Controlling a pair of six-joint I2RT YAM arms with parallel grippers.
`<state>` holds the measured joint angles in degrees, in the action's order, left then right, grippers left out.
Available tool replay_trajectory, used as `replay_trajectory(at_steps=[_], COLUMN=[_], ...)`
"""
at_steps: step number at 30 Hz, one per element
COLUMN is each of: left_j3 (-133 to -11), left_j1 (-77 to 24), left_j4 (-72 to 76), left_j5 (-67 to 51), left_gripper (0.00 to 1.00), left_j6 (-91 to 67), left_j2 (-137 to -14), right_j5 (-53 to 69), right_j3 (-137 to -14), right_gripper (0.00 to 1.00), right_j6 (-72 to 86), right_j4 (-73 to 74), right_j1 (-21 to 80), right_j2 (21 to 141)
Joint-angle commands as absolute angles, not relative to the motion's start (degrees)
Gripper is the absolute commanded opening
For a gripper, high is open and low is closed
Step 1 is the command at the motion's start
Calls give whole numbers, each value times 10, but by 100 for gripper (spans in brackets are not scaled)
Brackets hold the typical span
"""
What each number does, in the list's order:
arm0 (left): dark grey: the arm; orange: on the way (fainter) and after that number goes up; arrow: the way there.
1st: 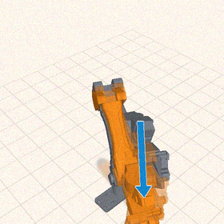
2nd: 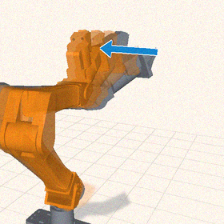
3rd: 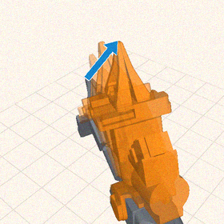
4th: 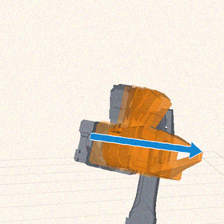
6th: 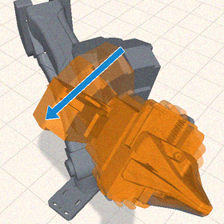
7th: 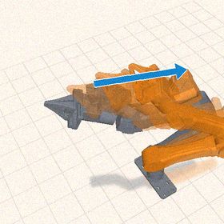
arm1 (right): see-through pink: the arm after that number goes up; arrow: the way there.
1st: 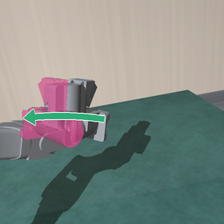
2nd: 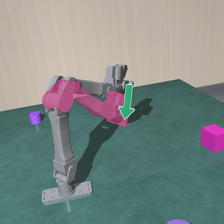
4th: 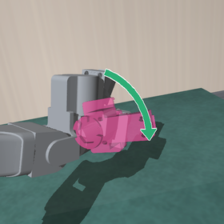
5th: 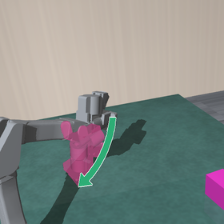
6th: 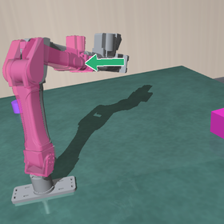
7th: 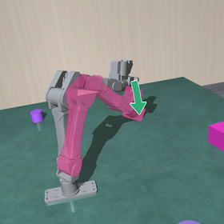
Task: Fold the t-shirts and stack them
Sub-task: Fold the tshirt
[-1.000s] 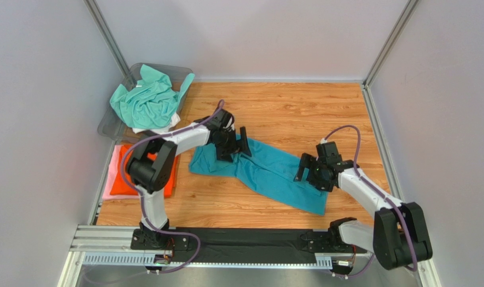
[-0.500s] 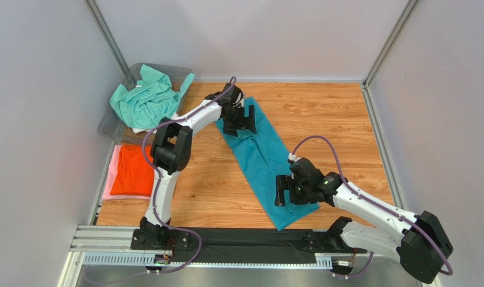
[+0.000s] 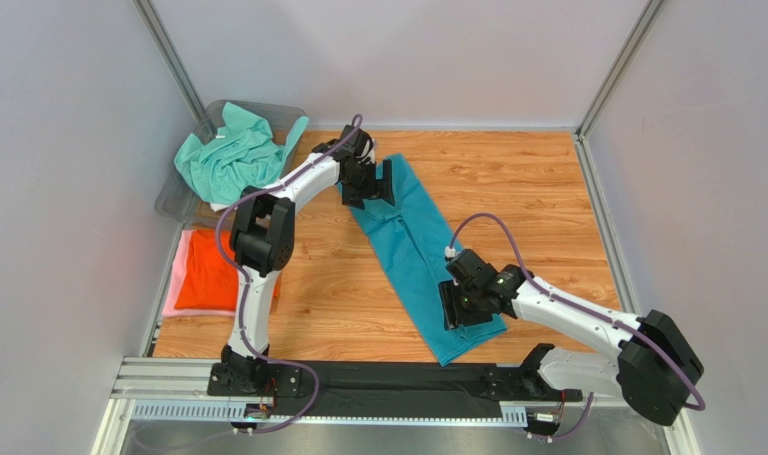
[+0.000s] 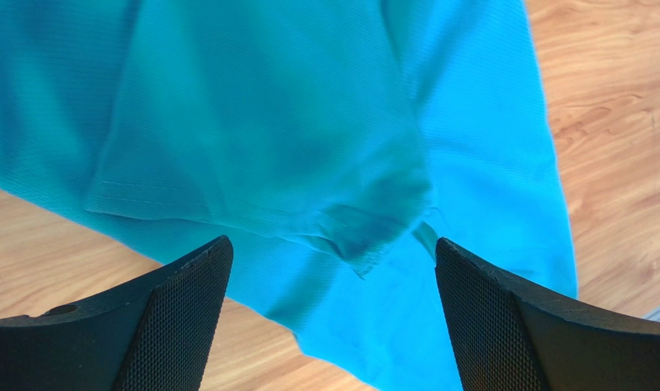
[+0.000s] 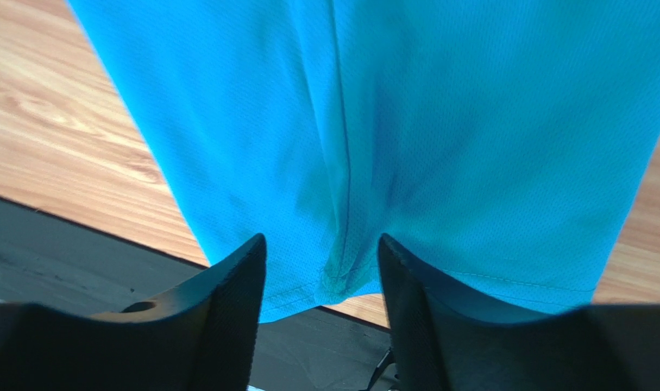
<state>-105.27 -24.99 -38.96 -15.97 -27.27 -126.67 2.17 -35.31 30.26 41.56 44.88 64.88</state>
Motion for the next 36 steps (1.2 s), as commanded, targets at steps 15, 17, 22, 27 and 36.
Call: replay_trajectory(at_steps=[15,17,22,27,36], left_j3=[-1032,-1031,-1033,-1035,-1038], left_j1=[-200,-199,-193,-181,-170], left_j4=[-383,-381,-376,-375,-379], left_j5=[-181,-187,-194,-204,-208], left_gripper=[100,100,100,100,100], left_j6=[-241,-242,-242,-243,-242], left_j2=[-1309,-1310,-1317,-1321,-1326], right_j5=[-223,-236,-322,-344,-339], right_j3=[-514,-546,-613,-602,-578], right_gripper=[1,1,1,1,2], right_j6=[339,337,385,416,410], right_j4=[648,678,777,793,723], right_j1=[474,476,529,600,654], right_j2=[711,716,768,860,960])
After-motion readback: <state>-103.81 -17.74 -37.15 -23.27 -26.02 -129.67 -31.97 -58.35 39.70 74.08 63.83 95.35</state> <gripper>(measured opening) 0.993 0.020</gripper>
